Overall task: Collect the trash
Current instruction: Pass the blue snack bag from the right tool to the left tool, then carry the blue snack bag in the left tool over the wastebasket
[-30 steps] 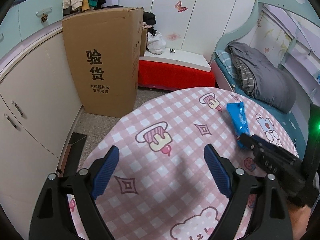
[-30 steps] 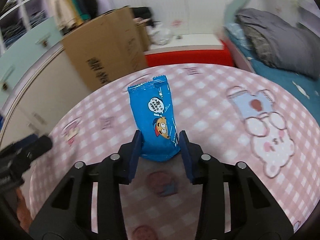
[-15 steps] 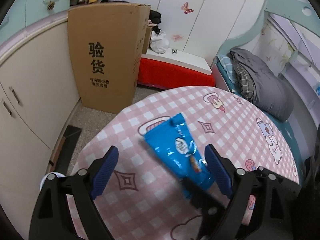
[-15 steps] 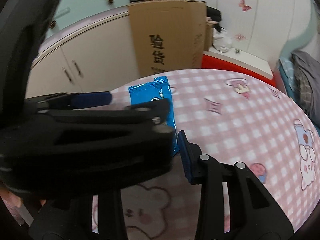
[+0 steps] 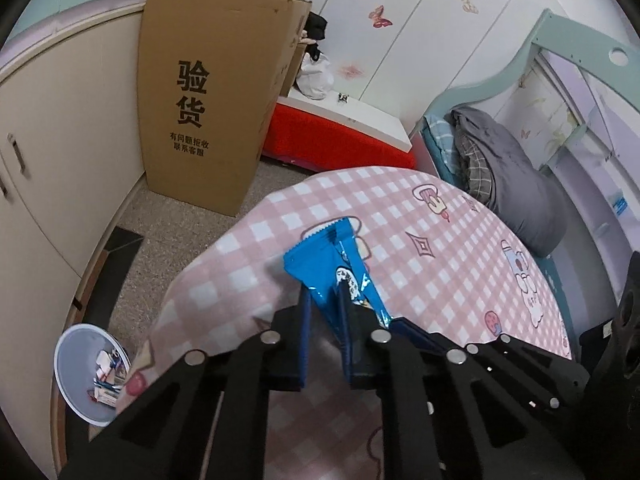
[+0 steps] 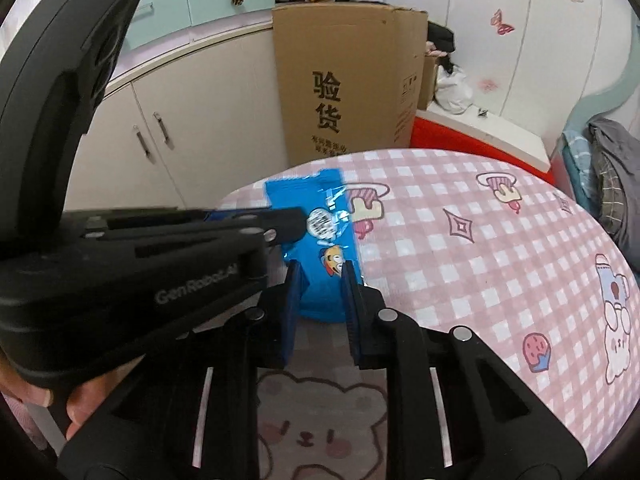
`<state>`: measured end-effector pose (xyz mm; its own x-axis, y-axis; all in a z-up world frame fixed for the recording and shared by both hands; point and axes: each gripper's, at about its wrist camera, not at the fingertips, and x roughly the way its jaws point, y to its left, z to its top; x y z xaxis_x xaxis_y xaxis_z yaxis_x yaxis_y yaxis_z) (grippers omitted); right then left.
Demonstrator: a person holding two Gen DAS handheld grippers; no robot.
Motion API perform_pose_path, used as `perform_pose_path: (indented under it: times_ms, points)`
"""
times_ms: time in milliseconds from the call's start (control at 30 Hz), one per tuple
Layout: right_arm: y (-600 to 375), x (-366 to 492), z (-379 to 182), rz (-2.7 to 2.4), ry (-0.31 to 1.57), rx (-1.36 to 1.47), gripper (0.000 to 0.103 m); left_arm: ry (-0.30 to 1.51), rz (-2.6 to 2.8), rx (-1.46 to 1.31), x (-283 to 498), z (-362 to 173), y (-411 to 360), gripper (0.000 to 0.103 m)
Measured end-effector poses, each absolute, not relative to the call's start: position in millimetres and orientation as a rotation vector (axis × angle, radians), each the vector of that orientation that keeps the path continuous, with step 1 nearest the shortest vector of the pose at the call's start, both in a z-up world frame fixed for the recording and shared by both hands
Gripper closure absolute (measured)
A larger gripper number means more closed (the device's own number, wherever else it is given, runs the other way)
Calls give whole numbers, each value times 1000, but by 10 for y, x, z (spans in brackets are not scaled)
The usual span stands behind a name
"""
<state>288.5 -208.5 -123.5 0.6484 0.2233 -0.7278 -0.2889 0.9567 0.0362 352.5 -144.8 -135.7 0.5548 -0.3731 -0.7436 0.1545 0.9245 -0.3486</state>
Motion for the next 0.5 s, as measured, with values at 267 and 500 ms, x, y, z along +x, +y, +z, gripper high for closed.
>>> perform_pose_path:
  times_ms: [267,500]
  points:
    - [-1959,2750,-1266,245,843,7,53,923,-274,-367,3269,-1430,-1063,98]
    - [-1724,2666,-1309,287,881,14,70,918,-266,-465,3065,-1523,-739,100]
